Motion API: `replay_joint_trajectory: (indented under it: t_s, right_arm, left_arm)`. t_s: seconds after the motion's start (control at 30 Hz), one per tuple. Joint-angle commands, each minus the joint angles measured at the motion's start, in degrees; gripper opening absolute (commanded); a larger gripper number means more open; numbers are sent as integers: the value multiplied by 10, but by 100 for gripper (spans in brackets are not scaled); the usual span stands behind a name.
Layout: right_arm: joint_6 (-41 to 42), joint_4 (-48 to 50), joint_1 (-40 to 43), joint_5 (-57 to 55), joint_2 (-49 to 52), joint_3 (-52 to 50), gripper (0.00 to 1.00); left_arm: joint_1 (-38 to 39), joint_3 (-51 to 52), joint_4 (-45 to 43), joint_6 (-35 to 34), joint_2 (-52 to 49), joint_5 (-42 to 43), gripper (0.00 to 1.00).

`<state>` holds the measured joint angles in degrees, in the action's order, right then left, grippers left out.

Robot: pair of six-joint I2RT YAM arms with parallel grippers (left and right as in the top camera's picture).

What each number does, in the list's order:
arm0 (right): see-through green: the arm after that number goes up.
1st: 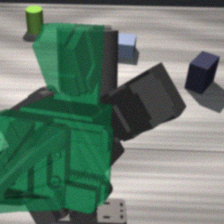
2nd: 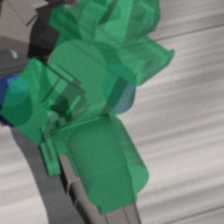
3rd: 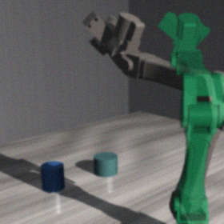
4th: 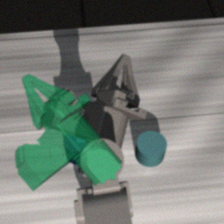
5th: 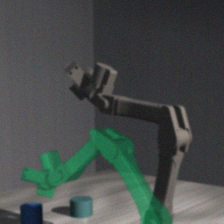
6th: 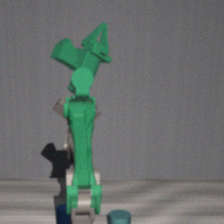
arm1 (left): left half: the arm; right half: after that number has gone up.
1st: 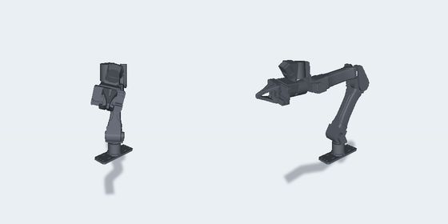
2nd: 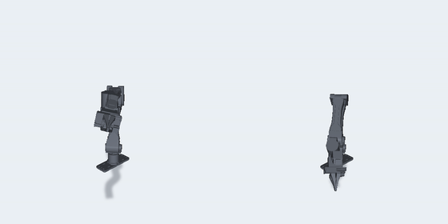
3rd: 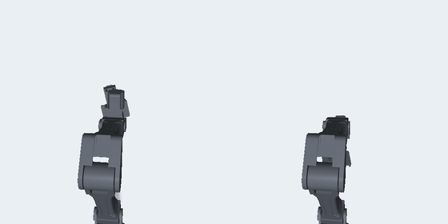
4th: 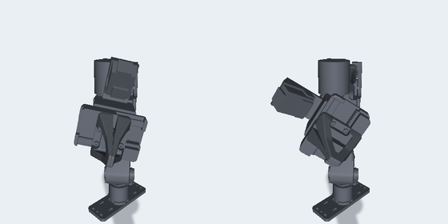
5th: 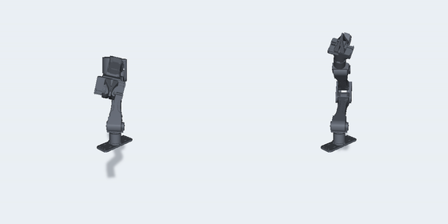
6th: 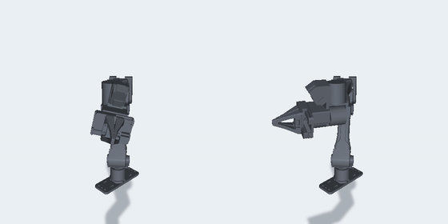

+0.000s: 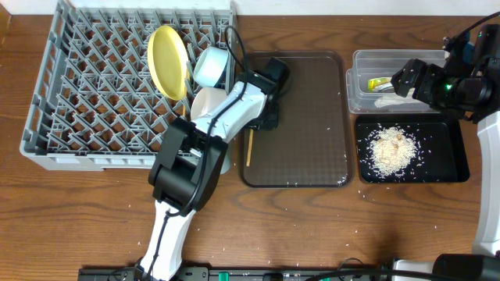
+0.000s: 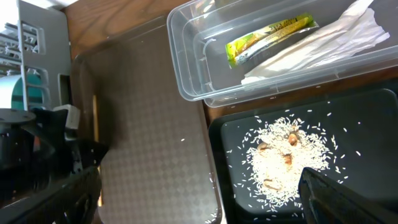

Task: Sort waste into correct bins and load items into the dishwasher
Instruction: 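Carry the chopsticks into the dish rack and release them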

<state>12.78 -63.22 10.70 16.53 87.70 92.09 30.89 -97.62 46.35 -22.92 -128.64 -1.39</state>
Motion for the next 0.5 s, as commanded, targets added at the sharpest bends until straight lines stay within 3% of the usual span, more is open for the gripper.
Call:
replay_joint_trajectory:
  t_s: [0.0, 0.07, 0.27, 0.47]
  right_arm:
    - [-2, -1, -3, 4, 0, 8, 99]
    - [-2, -1, -3, 4, 0, 8, 99]
    - [-2, -1, -3, 4, 0, 8, 99]
    - [-2, -1, -3, 4, 0, 8, 99]
  left_arm:
    - [28, 11, 9, -3, -40, 36, 24]
    - [36, 10, 8, -3, -39, 36, 8]
    - [37, -26, 49, 30, 11, 36, 8]
    - [12, -69, 110, 83, 151, 8, 7]
